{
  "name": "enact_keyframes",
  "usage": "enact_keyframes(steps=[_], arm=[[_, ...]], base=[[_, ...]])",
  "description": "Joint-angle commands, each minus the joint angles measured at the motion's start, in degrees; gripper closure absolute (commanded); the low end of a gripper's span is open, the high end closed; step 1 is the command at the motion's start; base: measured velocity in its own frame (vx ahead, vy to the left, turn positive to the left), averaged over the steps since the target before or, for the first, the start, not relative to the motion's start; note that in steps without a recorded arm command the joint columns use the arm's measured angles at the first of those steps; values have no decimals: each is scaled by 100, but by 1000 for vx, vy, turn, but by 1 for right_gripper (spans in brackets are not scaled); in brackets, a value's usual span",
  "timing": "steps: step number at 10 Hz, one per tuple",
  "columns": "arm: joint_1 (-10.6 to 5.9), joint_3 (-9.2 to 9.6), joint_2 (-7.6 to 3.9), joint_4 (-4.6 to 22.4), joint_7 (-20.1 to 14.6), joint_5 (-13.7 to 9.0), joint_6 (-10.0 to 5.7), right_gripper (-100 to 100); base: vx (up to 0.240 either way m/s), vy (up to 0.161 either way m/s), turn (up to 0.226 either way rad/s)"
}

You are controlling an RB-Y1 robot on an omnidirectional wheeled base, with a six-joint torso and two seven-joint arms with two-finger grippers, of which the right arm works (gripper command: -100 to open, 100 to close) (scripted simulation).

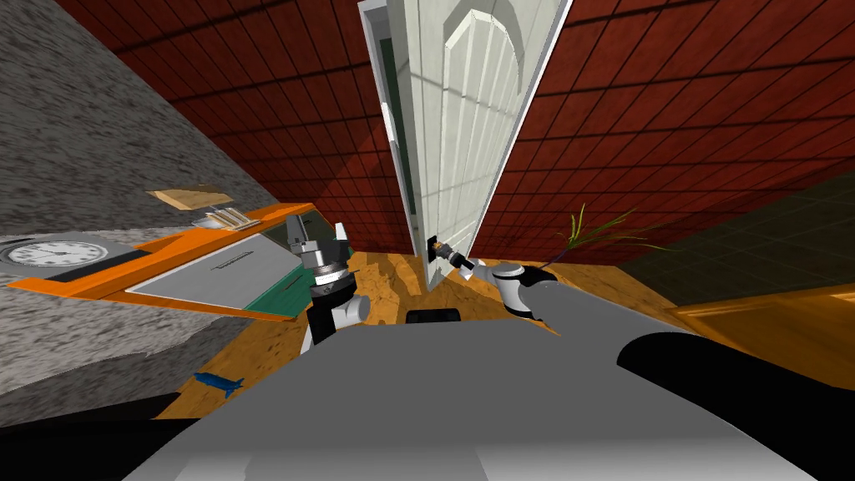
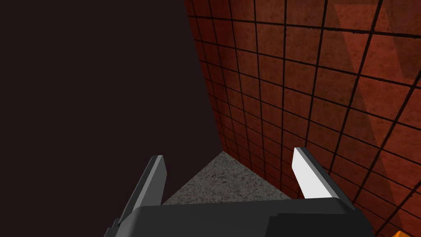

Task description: Pull the door open

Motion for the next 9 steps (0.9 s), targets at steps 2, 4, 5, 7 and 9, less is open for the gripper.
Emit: enact_keyframes(steps=[2, 4, 5, 7, 9], arm=[[-32, 181, -9, -6, -106, 14, -120, 100], [-67, 355, -42, -39, -194, 21, -232, 100], [-94, 486, -68, -64, -262, 27, -317, 100], [-121, 623, -95, -90, -331, 33, -406, 100], [-161, 820, -133, -127, -432, 41, -534, 100]], base=[[-37, -62, 19], [-130, -154, 15], [-93, -143, -6], [-81, -140, 4], [-50, -149, 18]])
